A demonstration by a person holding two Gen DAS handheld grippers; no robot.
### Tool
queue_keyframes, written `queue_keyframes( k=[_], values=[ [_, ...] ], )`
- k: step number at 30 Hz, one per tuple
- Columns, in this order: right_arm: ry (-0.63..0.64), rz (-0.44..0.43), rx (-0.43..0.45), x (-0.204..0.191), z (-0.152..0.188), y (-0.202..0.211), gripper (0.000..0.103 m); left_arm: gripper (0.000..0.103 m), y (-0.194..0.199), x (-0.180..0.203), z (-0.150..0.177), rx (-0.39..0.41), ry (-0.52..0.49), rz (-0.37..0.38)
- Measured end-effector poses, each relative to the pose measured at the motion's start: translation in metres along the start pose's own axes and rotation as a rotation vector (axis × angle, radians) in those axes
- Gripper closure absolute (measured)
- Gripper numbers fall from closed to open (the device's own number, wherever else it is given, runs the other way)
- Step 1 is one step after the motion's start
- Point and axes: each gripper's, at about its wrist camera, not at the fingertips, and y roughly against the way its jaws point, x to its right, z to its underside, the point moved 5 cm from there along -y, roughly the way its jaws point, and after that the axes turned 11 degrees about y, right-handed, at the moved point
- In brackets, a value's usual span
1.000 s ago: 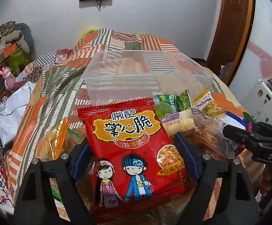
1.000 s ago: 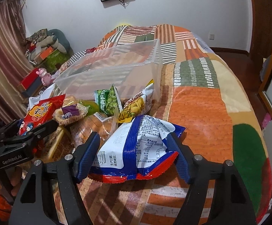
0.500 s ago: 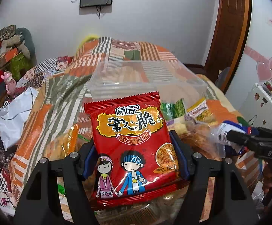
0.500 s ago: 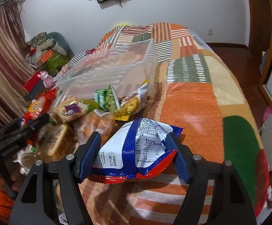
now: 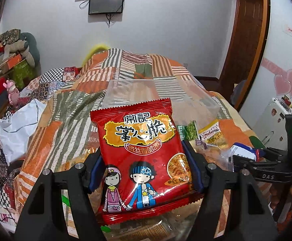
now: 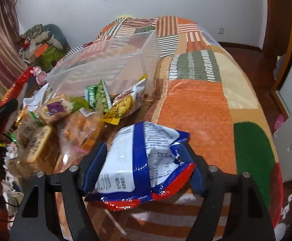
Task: Organize snacks
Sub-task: 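Lift both bags and carry them over the clear plastic box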
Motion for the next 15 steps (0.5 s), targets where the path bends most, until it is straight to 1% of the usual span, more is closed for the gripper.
queue_keyframes(
  k=[1,4,10,15],
  values=[
    [-0.005,-0.001,0.007,0.0,0.0,0.002,0.043,0.034,0.001,-0.001,-0.002,0.002,0.003,0.002],
    [-0.005,0.023,0.029,0.001,0.0,0.013,0.049,0.034,0.005,-0.003,-0.009,0.015,0.007,0.004],
    [-0.002,0.046,0.098,0.003,-0.011,0.04,0.051,0.034,0.016,-0.006,-0.026,0.045,0.015,0.01],
    [-0.007,0.043,0.174,0.004,-0.032,0.058,0.051,0.034,0.019,-0.006,-0.042,0.069,0.003,0.005]
  ],
)
